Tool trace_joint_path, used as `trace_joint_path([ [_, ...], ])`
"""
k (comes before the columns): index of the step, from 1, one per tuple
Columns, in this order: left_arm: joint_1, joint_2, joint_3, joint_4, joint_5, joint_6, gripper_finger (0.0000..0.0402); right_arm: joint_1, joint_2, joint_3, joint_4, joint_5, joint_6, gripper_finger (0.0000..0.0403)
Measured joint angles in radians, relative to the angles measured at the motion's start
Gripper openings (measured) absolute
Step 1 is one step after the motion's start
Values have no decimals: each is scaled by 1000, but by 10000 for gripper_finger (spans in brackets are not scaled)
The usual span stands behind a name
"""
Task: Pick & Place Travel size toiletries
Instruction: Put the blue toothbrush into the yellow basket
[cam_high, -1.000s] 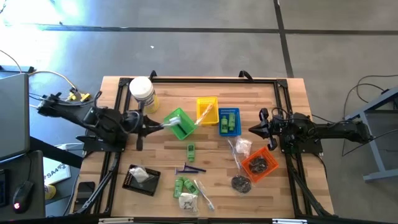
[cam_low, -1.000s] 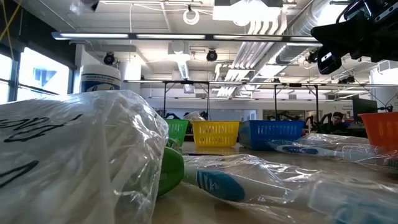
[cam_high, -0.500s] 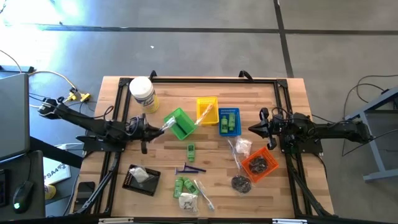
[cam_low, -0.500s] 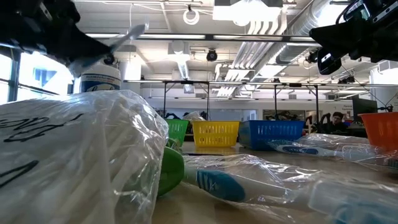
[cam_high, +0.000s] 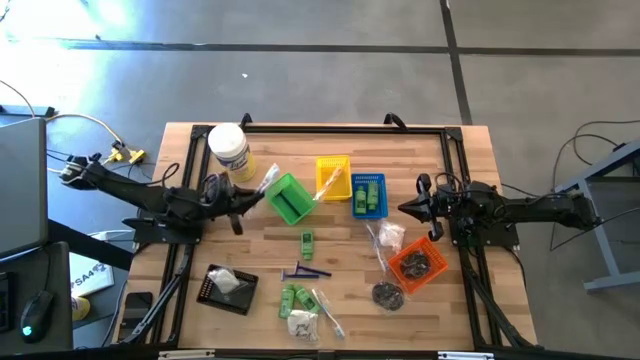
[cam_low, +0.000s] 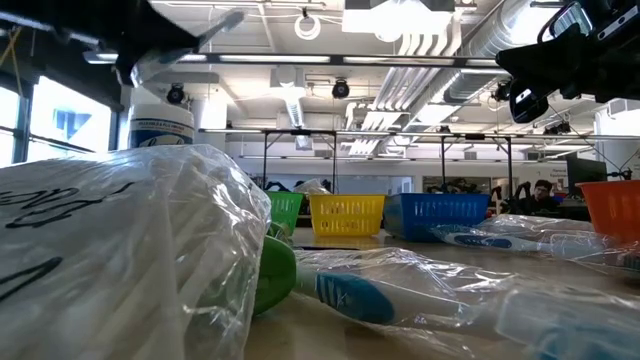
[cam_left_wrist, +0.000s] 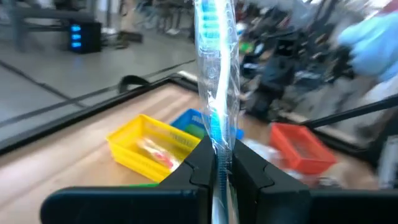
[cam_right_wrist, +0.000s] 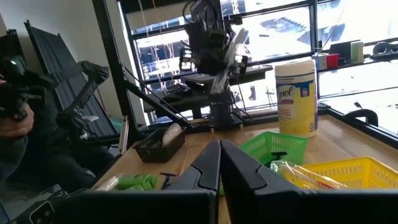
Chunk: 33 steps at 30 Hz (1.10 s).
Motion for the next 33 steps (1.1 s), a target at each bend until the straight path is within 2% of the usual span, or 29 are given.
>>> trace_joint_path([
  [3, 0, 102, 158, -151, -53, -8, 24, 0, 0, 0, 0, 0, -6, 3],
  [7, 36, 265, 408, -358, -56, -39, 24, 0, 0, 0, 0, 0, -8, 3],
  [12, 170, 482, 715, -650, 37, -140, 24, 0, 0, 0, 11, 0, -8, 3],
  [15, 272, 606, 865, -808, 120, -196, 24, 0, 0, 0, 9, 0, -8, 3],
  [17, 332, 689, 948, -851, 209, -217, 24, 0, 0, 0, 9, 0, -8, 3],
  [24, 486, 919, 1107, -883, 520, -182, 24, 0, 1, 0, 8, -3, -8, 3],
  [33, 611, 1126, 1134, -880, 664, -211, 24, 0, 1, 0, 6, -3, -8, 3],
])
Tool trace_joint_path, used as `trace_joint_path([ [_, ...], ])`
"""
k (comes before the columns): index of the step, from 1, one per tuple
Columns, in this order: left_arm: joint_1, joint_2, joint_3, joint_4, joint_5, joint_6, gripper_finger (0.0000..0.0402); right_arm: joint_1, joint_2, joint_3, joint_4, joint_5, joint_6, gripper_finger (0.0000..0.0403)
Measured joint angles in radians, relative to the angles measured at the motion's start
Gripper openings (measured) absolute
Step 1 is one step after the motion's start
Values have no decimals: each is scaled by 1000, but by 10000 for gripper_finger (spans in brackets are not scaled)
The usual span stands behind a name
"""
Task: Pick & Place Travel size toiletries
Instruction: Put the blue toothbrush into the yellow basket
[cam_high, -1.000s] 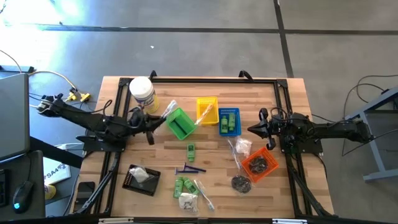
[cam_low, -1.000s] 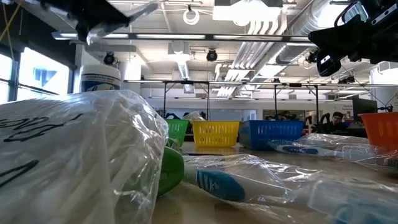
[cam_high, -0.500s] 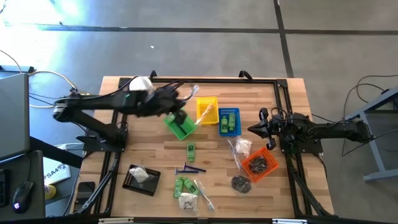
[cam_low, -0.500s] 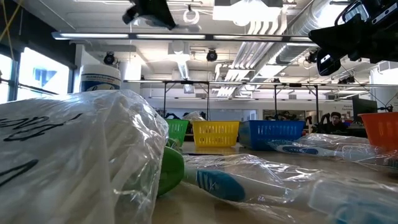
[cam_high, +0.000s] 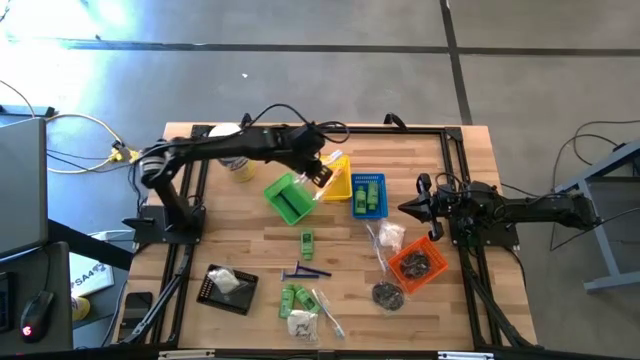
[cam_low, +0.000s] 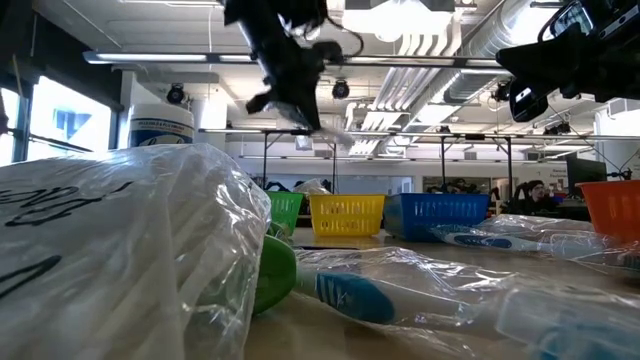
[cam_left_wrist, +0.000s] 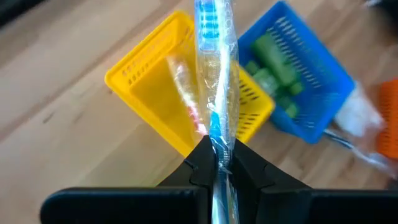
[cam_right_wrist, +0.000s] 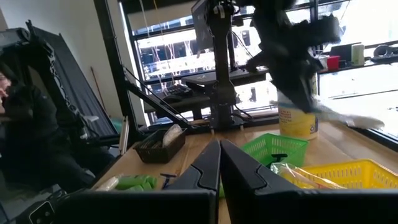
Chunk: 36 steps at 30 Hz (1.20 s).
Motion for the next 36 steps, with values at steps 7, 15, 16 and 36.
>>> trace_joint_path([
  [7, 20, 98, -1, 31, 94, -22, 24, 0, 0, 0, 2, 0, 0, 3],
  [15, 17, 172, -1, 41, 133, -51, 24, 0, 0, 0, 5, 0, 0, 3],
  [16, 18, 178, -1, 46, 136, -52, 24, 0, 0, 0, 5, 0, 0, 3],
  [36, 65, 210, -1, 76, 169, -104, 24, 0, 0, 0, 8, 0, 0, 3],
])
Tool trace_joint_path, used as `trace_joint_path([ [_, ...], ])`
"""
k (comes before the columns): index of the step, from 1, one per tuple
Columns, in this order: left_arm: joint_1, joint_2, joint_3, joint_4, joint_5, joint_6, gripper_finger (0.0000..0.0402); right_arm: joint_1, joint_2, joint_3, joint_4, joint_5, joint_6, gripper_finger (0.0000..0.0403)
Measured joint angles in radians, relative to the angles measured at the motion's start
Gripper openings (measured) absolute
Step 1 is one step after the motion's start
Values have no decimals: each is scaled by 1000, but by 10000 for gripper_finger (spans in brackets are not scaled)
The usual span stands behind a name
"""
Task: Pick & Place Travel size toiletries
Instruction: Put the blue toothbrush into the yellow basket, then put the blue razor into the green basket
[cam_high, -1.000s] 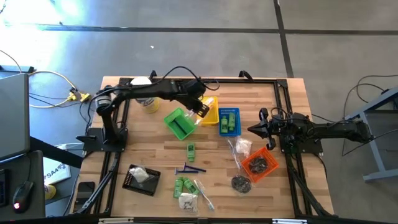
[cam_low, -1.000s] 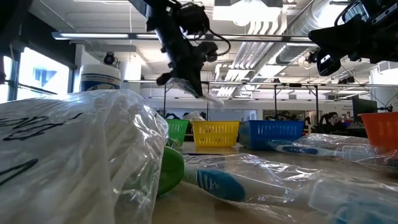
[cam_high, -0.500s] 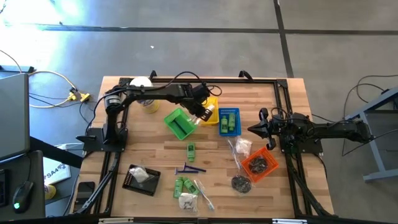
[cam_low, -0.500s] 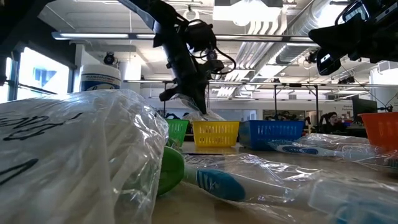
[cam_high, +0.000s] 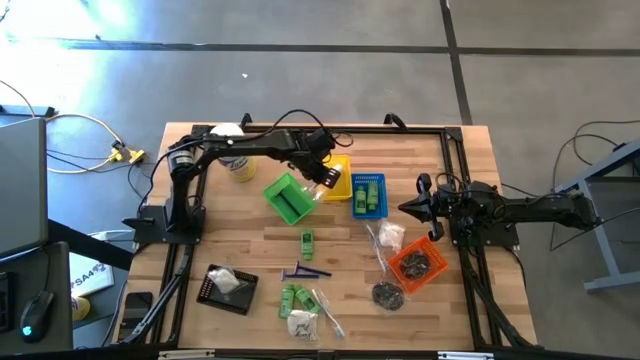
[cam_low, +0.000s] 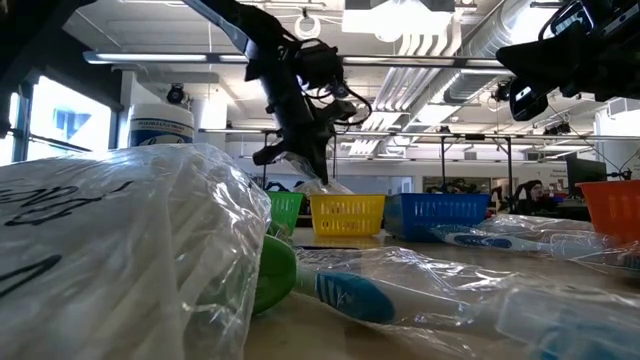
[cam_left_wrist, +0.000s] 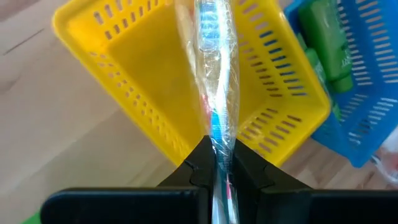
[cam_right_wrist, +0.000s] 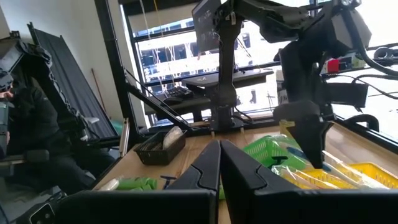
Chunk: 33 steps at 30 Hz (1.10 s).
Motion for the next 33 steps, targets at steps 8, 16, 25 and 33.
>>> trace_joint_path([
  [8, -2, 20, -1, 19, 1, 29, 31, 0, 0, 0, 0, -2, 5, 3],
  [16, -2, 25, -1, 33, 7, 27, 135, 0, 0, 0, 0, -5, 7, 3],
  [25, -3, 22, 0, 106, 121, 28, 232, 0, 0, 0, 0, -7, 8, 3],
  [33, -2, 3, 0, 121, 154, 34, 248, 0, 0, 0, 0, -7, 8, 3],
])
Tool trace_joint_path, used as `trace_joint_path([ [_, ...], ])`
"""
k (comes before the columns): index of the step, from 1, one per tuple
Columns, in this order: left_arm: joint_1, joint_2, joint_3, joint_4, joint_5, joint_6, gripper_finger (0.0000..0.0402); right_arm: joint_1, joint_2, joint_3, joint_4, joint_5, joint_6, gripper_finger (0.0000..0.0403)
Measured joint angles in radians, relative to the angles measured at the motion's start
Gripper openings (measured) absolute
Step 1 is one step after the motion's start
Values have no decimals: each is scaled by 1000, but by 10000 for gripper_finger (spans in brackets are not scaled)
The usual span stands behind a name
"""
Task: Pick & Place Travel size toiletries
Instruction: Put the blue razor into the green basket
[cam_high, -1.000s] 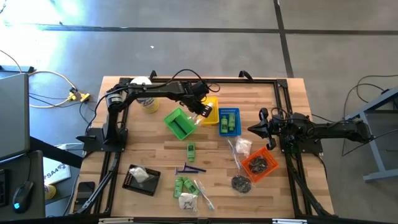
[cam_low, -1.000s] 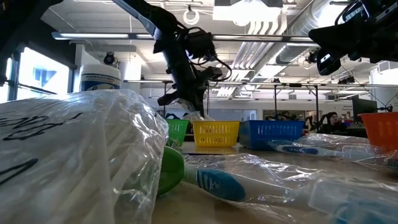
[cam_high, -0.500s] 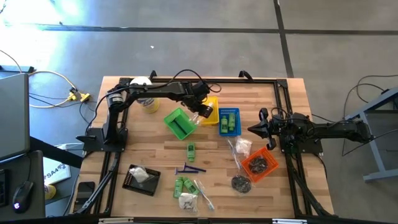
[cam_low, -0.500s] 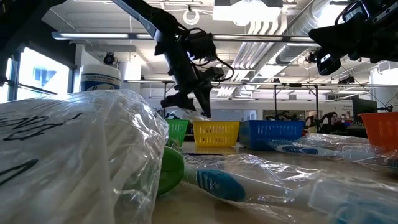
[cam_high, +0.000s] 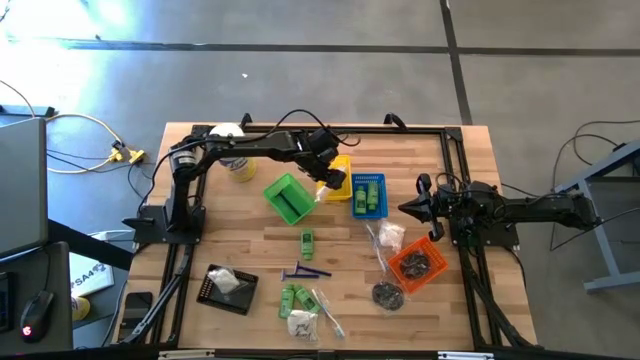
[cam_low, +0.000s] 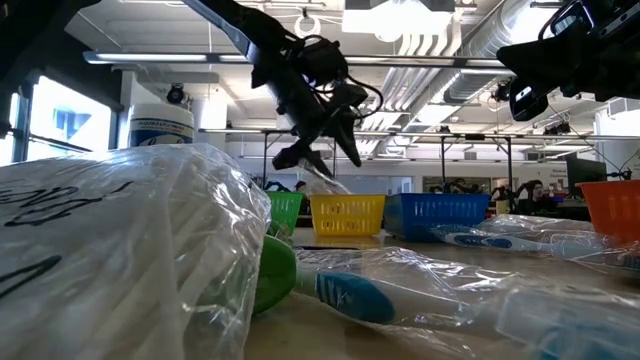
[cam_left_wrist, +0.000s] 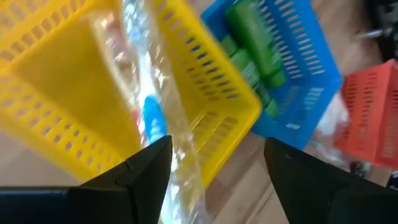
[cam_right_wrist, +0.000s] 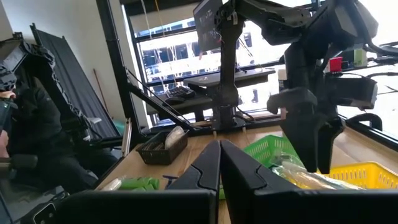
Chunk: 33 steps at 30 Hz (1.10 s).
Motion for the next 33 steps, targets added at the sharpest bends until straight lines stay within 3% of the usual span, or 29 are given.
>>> trace_joint_path([
  [6, 8, -58, 2, -17, -5, 40, 248, 0, 0, 0, -2, 0, 0, 3],
  [10, 9, -157, 58, -188, -30, 145, 248, 0, 0, 0, -7, -5, -1, 3],
  [18, -126, -487, 94, -446, -360, 260, 233, 0, 0, 0, -8, -19, -3, 3],
  [24, -370, -750, -1, -450, -620, 357, 152, 0, 3, 0, -16, -17, -7, 3],
  [30, -561, -980, -281, -372, -657, 322, 18, 0, 5, 0, -16, 2, -7, 3],
  [33, -586, -1069, -414, -343, -688, 187, 11, 0, 6, 0, -16, 10, -8, 3],
])
